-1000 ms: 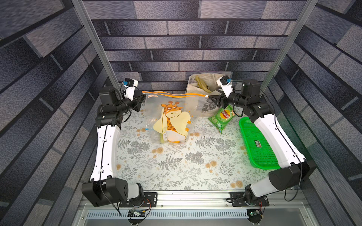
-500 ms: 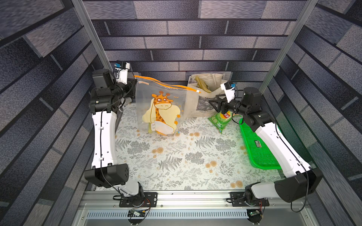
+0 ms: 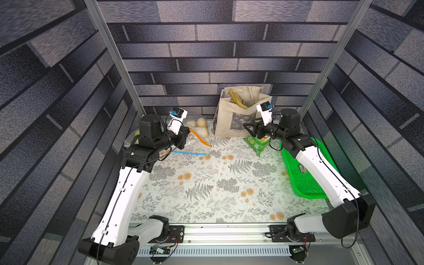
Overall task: Open the zip-top bag and take out the pear
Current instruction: Place the zipper food storage bag at the center of the board.
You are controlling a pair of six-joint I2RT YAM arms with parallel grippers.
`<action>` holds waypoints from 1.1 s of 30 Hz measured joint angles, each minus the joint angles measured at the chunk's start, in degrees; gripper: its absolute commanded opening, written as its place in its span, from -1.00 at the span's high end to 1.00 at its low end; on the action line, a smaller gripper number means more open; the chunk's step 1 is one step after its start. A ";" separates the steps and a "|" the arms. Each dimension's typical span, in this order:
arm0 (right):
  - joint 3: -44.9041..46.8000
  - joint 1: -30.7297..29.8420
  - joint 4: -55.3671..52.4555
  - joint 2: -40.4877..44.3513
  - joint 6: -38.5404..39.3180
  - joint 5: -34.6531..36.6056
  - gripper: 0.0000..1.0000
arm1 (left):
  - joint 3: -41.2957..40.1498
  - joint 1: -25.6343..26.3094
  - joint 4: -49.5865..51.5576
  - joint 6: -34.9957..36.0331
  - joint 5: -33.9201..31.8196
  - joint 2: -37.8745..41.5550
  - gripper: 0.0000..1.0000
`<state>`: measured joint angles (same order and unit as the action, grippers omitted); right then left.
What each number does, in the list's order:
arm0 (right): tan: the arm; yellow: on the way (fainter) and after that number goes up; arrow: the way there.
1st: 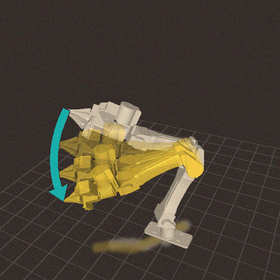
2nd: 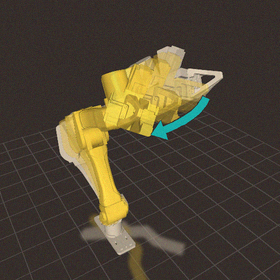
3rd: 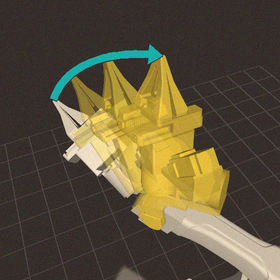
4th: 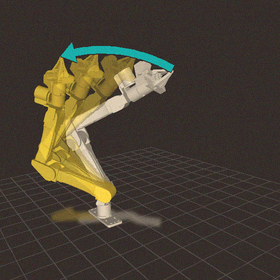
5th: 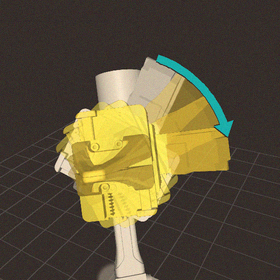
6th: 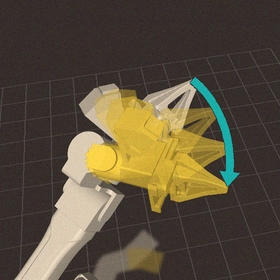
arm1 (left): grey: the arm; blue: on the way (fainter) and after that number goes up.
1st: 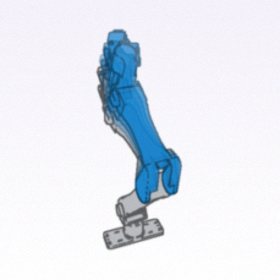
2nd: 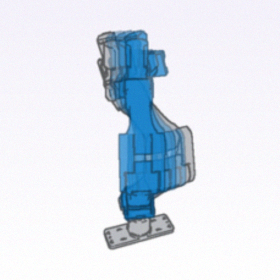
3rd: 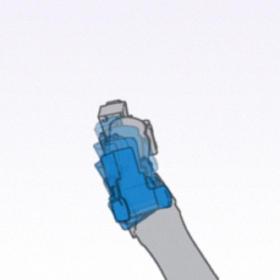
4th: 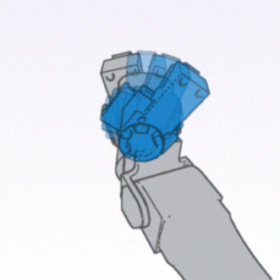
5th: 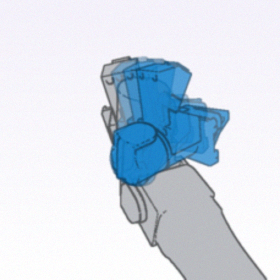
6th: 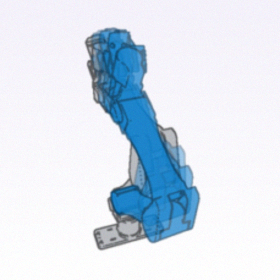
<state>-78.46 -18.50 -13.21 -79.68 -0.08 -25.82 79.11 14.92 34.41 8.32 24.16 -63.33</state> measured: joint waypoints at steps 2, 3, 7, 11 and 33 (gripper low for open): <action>0.00 0.00 0.00 -0.24 -0.61 -0.24 -0.30 | -4.15 4.63 -0.61 -0.26 -1.31 1.40 1.00; 0.00 0.00 0.00 -0.35 -1.01 -0.39 -0.30 | -5.55 6.82 -0.59 -0.31 -2.36 1.73 1.00; 0.04 0.00 -0.55 -0.46 -2.71 -1.05 -0.29 | -9.38 14.67 -0.35 -0.66 -5.05 2.12 1.00; 2.08 0.00 -0.83 -0.44 -4.96 -1.75 -0.29 | -10.27 17.20 -0.20 -1.29 -4.87 2.16 0.63; 21.55 0.00 -11.02 2.64 -22.75 -0.15 -0.04 | -7.26 13.84 2.34 1.01 2.69 -5.60 -0.48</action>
<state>-56.90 -18.50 -24.23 -77.03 -22.83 -25.98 71.85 28.75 36.75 9.32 26.85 -68.93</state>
